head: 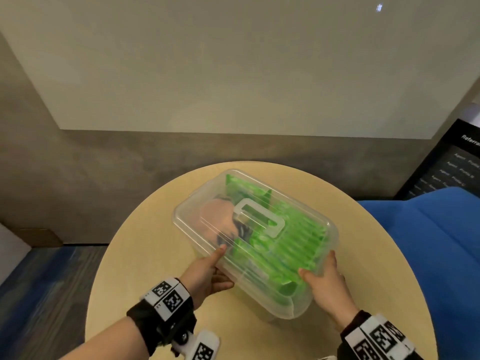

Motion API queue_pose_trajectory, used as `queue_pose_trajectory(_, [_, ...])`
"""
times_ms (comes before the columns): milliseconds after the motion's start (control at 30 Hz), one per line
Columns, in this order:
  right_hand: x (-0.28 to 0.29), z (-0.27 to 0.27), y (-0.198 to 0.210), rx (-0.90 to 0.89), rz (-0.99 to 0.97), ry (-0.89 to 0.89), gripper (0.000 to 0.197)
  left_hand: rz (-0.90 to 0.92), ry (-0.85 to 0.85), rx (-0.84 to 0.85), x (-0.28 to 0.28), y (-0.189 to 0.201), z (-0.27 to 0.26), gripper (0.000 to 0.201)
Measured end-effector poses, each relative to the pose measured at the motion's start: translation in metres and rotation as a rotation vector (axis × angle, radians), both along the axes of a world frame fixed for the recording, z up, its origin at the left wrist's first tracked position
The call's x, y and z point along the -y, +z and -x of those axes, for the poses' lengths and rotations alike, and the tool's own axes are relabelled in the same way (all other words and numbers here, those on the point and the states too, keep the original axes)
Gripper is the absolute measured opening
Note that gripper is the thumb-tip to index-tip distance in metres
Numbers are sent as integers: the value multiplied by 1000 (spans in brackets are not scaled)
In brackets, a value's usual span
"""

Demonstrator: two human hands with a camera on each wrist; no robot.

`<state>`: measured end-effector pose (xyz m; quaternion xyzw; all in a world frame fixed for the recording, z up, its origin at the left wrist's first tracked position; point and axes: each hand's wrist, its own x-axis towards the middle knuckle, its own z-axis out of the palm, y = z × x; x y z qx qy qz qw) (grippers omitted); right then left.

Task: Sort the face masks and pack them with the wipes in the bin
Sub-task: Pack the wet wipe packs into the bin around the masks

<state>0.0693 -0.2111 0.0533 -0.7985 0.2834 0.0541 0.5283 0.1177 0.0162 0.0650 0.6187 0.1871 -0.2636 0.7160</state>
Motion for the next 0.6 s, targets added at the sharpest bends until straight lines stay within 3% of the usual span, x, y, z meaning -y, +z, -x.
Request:
queue_pose_trajectory(67, [9, -5, -4, 30, -24, -17, 86, -106, 56, 20, -12, 2, -14, 37])
queue_pose_trajectory(133, [23, -12, -7, 59, -11, -8, 82, -199, 220, 52, -29, 2, -36, 38])
queue_pose_trajectory(233, [41, -24, 5, 95, -19, 36, 70, -277, 367, 68, -58, 2, -67, 67])
queue_pose_trajectory(300, [53, -32, 17, 99, -77, 49, 66, -355, 288, 68, -68, 4, -78, 84])
queue_pose_trajectory(367, [69, -42, 26, 79, -107, 78, 70, -379, 183, 69, -68, 4, -84, 85])
queue_pose_trajectory(600, [116, -79, 42, 24, -64, 230, 71, -201, -22, 39, -40, -14, -76, 88])
